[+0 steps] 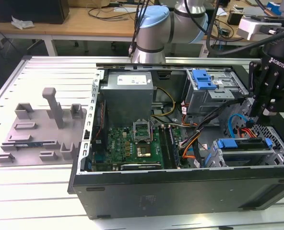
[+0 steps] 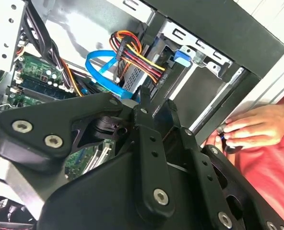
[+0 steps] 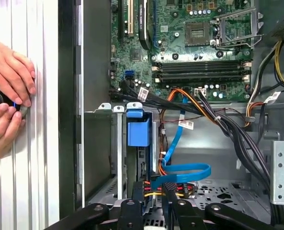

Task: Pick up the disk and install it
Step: 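Insert the second disk wire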

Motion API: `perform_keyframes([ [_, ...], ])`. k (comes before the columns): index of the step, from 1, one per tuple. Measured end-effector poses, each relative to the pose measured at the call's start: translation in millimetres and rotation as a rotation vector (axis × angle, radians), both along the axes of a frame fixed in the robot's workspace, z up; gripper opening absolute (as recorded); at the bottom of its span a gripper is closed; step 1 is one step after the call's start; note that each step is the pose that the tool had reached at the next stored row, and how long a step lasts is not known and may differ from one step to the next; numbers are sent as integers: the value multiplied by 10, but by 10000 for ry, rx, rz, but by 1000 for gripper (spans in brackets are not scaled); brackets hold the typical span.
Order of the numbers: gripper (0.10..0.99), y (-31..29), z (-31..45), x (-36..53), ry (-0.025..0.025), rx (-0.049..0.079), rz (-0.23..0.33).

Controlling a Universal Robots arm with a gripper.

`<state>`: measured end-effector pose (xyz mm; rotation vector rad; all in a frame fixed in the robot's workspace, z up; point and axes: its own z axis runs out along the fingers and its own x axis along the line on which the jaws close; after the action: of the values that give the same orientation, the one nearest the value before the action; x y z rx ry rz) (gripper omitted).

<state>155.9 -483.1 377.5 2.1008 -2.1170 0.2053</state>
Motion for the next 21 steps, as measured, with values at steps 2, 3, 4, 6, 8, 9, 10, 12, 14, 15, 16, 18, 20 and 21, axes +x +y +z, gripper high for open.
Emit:
perform_keyframes([
  [2, 302, 7, -9, -1, 24, -66, -80],
  [3, 302, 21, -17, 0, 29, -96, -125],
  [4, 302, 31, -18, 0, 29, -98, -125],
  [6, 302, 34, -19, 0, 30, -97, -125],
  [8, 302, 36, -22, 1, 61, -99, -186],
  [9, 302, 37, -26, 0, 111, -98, -276],
  [10, 302, 37, -29, 0, 157, -98, -339],
  [12, 302, 38, -34, 0, 221, -99, -410],
  [14, 302, 39, -47, 2, 254, -106, -439],
  [15, 302, 39, -50, 7, 263, -114, -440],
  [16, 302, 38, -53, 10, 273, -118, -442],
  [18, 302, 38, -78, 21, 323, -120, -465],
  [20, 302, 36, -85, 21, 331, -121, -484],
  [21, 302, 32, -90, 21, 336, -119, -500],
])
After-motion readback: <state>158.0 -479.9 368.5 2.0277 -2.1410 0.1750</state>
